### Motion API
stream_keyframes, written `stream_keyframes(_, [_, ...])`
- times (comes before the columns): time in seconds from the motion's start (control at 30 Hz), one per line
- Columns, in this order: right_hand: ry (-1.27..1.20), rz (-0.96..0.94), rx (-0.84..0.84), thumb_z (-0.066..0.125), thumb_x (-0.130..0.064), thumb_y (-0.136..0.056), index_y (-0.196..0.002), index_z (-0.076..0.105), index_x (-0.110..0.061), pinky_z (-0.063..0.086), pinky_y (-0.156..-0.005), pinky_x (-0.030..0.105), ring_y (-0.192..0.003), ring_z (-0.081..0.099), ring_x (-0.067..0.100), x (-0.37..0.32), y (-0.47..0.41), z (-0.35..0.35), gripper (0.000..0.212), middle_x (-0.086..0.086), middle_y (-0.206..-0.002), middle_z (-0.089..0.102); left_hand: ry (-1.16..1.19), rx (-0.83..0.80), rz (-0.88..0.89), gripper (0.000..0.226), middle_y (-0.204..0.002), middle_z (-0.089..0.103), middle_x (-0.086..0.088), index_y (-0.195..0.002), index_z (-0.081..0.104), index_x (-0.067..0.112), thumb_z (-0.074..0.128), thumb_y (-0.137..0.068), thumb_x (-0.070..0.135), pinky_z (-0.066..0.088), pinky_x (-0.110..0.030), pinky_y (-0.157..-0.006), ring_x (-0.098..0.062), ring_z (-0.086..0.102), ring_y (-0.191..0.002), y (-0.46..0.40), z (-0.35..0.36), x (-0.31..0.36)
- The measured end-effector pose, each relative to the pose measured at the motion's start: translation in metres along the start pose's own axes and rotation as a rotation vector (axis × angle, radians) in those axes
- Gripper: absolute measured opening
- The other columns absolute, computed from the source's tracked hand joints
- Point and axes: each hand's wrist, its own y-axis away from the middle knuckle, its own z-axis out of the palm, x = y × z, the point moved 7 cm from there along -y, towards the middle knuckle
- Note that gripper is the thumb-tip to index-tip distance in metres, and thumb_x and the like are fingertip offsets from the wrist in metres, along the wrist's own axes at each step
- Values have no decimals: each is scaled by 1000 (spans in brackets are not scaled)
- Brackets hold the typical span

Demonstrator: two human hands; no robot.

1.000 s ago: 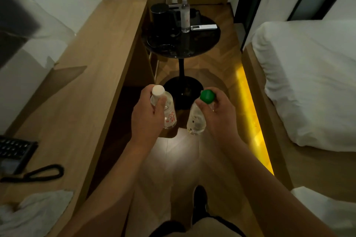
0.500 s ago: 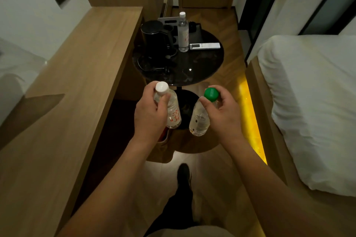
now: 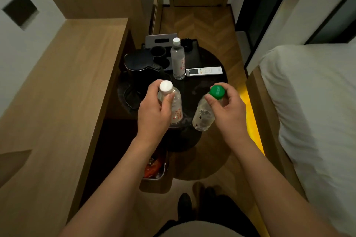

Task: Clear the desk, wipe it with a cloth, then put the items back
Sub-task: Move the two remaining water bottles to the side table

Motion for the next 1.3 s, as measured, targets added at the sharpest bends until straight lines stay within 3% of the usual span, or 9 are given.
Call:
stream_keyframes(0.27, [4,53,-58,72,-31,-88,-116,57,-39,56,-92,38,-106,60,3,41,-118,17,32,-16,-111,62,-27,-5,-77,32,-113,60,18,-130,46,34,57,-100,33,57,-36,-84,-5,63,-100,-90,59,-24])
stream_keyframes(0.4, [5,84,-124,74,-31,-87,-112,56,-43,57,-90,34,-104,60,2,62,-177,26,33,-16,-110,62,-45,-6,-137,28,-109,60,23,-126,46,37,56,-100,31,57,-37,-84,1,61,-101,-134,88,-33])
stream_keyframes(0.57, [8,71,-187,75,-28,-86,-109,58,-39,48,-76,7,-95,59,-7,81,-234,49,31,-20,-102,61,-97,-9,-217,30,-113,61,13,-130,47,29,56,-101,28,57,-42,-85,-5,61,-101,-174,122,-58])
stream_keyframes(0.8, [36,107,-256,75,-28,-86,-114,57,-34,53,-93,32,-103,59,3,107,-267,89,33,-14,-108,61,-142,-6,-278,32,-118,61,8,-131,48,23,57,-100,23,55,-45,-87,-10,61,-105,-198,142,-83])
stream_keyframes(0.87, [50,94,-276,74,-28,-87,-115,56,-34,52,-96,32,-107,58,3,108,-271,97,34,-13,-112,61,-145,-13,-295,32,-119,62,6,-131,48,21,57,-100,22,55,-45,-87,-12,62,-105,-200,145,-87])
stream_keyframes(1.0, [89,51,-323,71,-30,-89,-115,52,-40,42,-86,9,-106,53,-8,103,-276,109,33,-17,-113,57,-147,-11,-318,33,-120,62,4,-132,48,20,56,-101,22,54,-43,-88,-12,62,-105,-206,145,-91])
stream_keyframes(1.17, [195,-13,-338,68,-26,-91,-129,52,-30,32,-82,-6,-104,45,-20,94,-272,107,42,-13,-123,54,-163,-75,-365,39,-127,60,5,-136,46,24,58,-99,24,53,-41,-94,-11,60,-112,-207,142,-89])
stream_keyframes(1.23, [235,-83,-354,67,-25,-91,-134,50,-26,36,-96,4,-114,46,-10,83,-266,107,46,-9,-130,52,-180,-63,-349,46,-136,55,3,-142,43,23,58,-99,27,51,-37,-100,-10,56,-120,-203,135,-83])
stream_keyframes(1.3, [274,-223,-339,65,-23,-92,-137,48,-19,32,-116,30,-133,42,8,62,-257,109,48,-2,-138,51,-196,-14,-326,49,-142,51,4,-147,40,21,56,-101,31,50,-36,-102,-10,54,-124,-197,121,-75])
